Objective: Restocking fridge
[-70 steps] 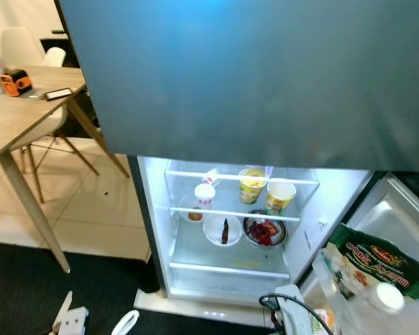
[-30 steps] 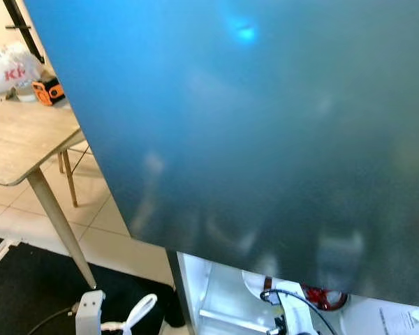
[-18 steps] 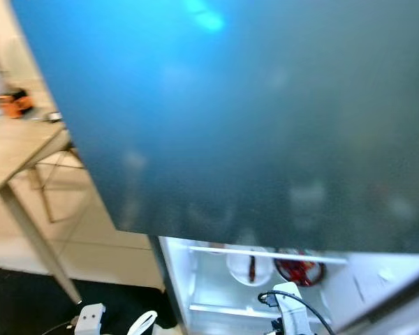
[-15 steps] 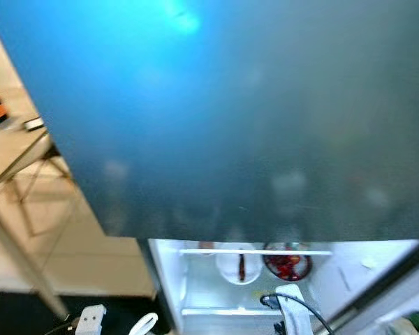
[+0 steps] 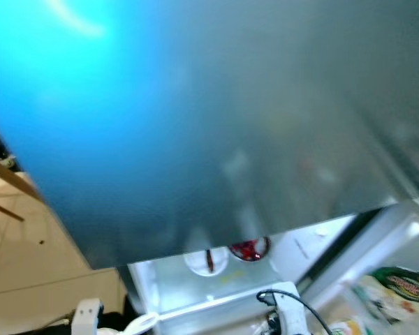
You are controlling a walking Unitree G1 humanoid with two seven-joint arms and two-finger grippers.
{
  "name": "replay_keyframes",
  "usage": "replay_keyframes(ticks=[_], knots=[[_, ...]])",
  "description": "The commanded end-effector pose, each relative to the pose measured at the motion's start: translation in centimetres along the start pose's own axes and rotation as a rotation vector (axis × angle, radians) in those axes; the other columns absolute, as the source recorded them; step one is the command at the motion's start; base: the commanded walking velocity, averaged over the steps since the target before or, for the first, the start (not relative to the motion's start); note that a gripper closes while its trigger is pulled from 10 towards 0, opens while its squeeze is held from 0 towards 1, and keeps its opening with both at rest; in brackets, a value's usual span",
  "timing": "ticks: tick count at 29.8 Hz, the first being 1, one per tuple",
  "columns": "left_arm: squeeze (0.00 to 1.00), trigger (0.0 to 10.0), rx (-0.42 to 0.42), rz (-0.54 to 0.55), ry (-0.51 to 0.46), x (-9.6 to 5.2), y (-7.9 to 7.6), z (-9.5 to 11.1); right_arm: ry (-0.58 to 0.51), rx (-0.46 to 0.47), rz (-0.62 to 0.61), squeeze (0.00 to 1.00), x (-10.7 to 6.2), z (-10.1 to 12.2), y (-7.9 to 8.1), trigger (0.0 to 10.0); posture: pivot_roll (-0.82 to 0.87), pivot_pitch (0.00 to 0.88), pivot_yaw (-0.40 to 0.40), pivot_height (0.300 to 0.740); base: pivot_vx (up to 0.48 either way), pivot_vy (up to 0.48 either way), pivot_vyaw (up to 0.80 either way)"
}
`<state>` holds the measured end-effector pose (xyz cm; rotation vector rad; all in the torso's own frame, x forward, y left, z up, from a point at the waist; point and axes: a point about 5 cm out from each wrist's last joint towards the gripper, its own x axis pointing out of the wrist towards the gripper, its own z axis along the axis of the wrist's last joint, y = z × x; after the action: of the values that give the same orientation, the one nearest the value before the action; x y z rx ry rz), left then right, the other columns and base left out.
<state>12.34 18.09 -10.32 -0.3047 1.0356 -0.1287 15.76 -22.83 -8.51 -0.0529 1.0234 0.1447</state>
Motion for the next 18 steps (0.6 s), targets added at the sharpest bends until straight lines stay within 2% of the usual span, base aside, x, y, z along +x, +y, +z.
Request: replay_keyframes(ticks=[1,11,18], knots=[[0.00,10.0,-0.008,0.011,0.007,-0.11,0.27,-0.13,-0.009,0.002,0.000,0.00,-0.03,0.06,-0.06,10.0,-0.05,0.005,0.030,0.740,0.000,0.000,0.00],[0.00,10.0,0.005,0.007,0.029,-0.04,0.06,-0.37,-0.009,-0.001,0.003,0.00,-0.07,0.06,-0.16,10.0,-0.05,0.000,0.028,0.740,0.000,0.000,0.00],[0.00,10.0,0.013,0.005,0.040,-0.01,-0.14,-0.67,-0.010,0.002,0.008,0.00,-0.07,0.08,-0.14,10.0,-0.05,0.001,0.028,0.740,-0.319,0.000,0.00]])
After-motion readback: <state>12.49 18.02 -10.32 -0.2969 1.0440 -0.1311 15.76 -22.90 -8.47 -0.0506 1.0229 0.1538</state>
